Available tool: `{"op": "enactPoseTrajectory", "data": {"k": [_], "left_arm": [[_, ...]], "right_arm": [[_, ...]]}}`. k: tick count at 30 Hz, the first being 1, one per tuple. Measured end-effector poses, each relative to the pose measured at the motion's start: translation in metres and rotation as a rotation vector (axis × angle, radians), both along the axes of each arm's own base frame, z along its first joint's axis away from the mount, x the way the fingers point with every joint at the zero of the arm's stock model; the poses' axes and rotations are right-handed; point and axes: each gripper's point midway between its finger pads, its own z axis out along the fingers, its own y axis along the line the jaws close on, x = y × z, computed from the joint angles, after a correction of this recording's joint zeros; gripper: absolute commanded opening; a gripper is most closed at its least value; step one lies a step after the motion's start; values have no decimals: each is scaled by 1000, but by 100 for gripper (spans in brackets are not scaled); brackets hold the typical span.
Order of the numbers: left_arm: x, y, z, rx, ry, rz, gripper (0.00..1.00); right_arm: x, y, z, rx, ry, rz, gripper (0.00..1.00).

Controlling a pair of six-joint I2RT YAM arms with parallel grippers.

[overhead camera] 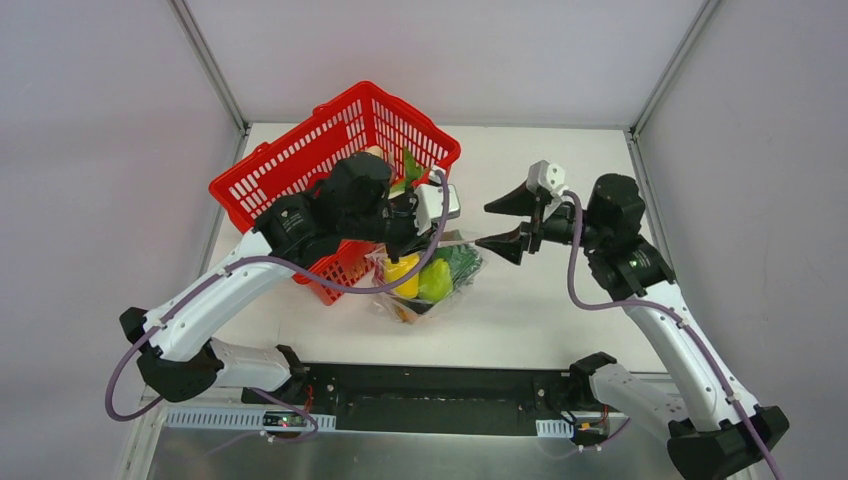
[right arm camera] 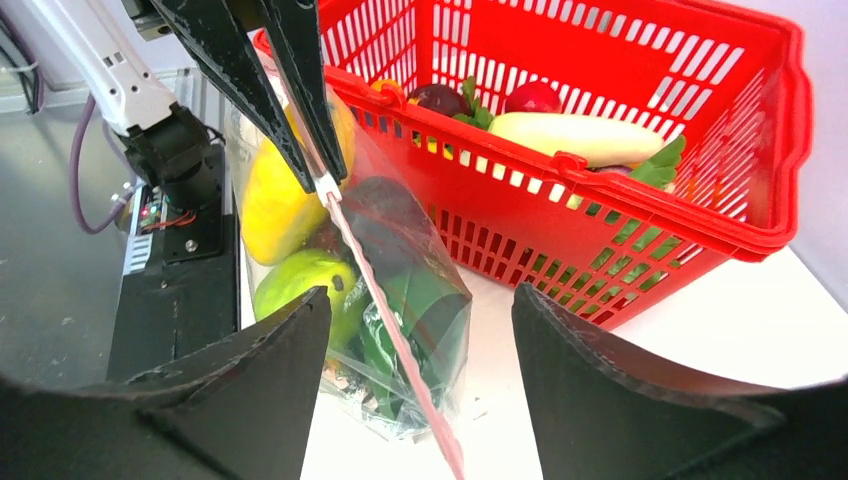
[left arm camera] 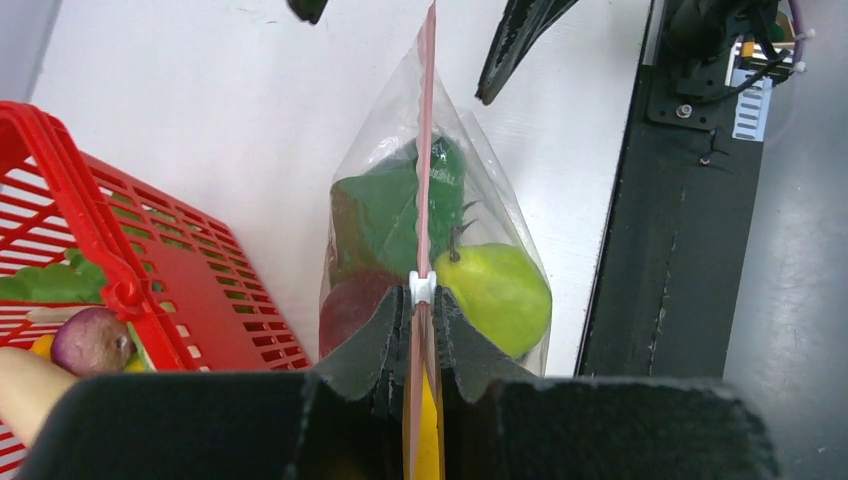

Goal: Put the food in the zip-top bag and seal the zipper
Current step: Zip the zipper food storage bag at the center of the board.

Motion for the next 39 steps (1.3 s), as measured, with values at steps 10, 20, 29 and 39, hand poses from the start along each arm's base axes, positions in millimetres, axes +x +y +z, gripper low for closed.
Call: {"op": "enactPoseTrajectory", "data": {"k": [10,20,29,39], "left_arm": [[-3,-10,-4,1,32,-41,0],[-3,-10,-4,1,33,-42,0],[1,-5,-2,9,11,-12,0],[-2,34,2,24,-76,79,0]], "right_arm": [[-6,25,-31,-103,156,173,61],[-20,46,-37,-103,172,243,12],[-17,45,-42,-79,140,188,0],[-12,38,-44,-76,120,98,0]]}}
